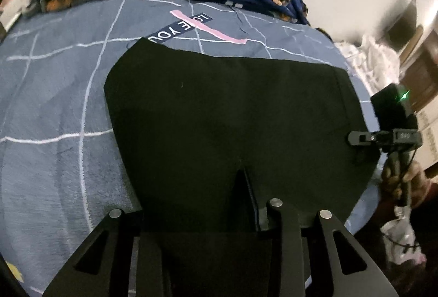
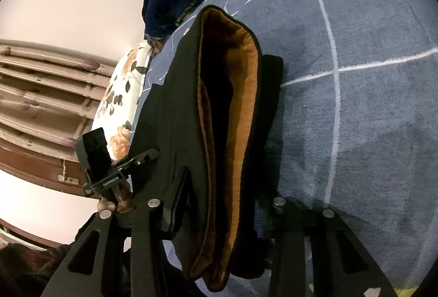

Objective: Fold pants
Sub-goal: 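Hold the orange-lined fold with the right gripper while the left gripper presses the pants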

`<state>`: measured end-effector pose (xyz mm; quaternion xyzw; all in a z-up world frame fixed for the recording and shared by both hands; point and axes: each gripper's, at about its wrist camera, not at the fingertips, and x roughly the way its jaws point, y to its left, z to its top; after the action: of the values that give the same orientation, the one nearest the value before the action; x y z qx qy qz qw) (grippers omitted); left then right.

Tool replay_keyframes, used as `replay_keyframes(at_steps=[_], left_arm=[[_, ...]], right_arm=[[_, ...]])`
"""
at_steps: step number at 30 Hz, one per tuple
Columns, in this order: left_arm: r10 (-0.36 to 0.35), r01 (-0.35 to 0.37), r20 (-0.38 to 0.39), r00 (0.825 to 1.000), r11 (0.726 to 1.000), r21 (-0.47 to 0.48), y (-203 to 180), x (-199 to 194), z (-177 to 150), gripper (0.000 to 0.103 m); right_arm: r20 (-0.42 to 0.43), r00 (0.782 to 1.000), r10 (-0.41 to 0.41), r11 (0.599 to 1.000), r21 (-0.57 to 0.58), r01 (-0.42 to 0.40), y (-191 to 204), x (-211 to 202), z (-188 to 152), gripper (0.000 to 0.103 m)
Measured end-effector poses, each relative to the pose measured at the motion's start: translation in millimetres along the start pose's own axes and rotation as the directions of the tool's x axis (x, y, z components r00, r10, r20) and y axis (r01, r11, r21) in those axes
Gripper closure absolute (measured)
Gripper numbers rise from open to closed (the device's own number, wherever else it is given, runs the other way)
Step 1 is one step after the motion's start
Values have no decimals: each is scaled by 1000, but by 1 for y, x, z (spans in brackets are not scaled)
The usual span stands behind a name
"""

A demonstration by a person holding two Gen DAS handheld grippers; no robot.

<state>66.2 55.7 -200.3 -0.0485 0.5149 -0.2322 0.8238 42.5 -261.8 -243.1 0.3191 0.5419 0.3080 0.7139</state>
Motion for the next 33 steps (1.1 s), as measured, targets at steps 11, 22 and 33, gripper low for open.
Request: replay_keyframes(at_steps=[11, 22, 33], left_arm=[[136, -139, 40, 990, 985, 103, -20, -2, -1, 70], [191, -199, 65, 979, 968, 151, -29, -2, -2, 70], [211, -221, 74, 975, 960, 170, -32, -1, -3, 70]], right_arm=[[26, 998, -56, 998, 14, 55, 5, 0, -1, 68], [49, 995, -87, 996, -2, 88, 11, 3, -3, 71], [41, 994, -100, 994, -27, 101, 13, 3, 1, 64]])
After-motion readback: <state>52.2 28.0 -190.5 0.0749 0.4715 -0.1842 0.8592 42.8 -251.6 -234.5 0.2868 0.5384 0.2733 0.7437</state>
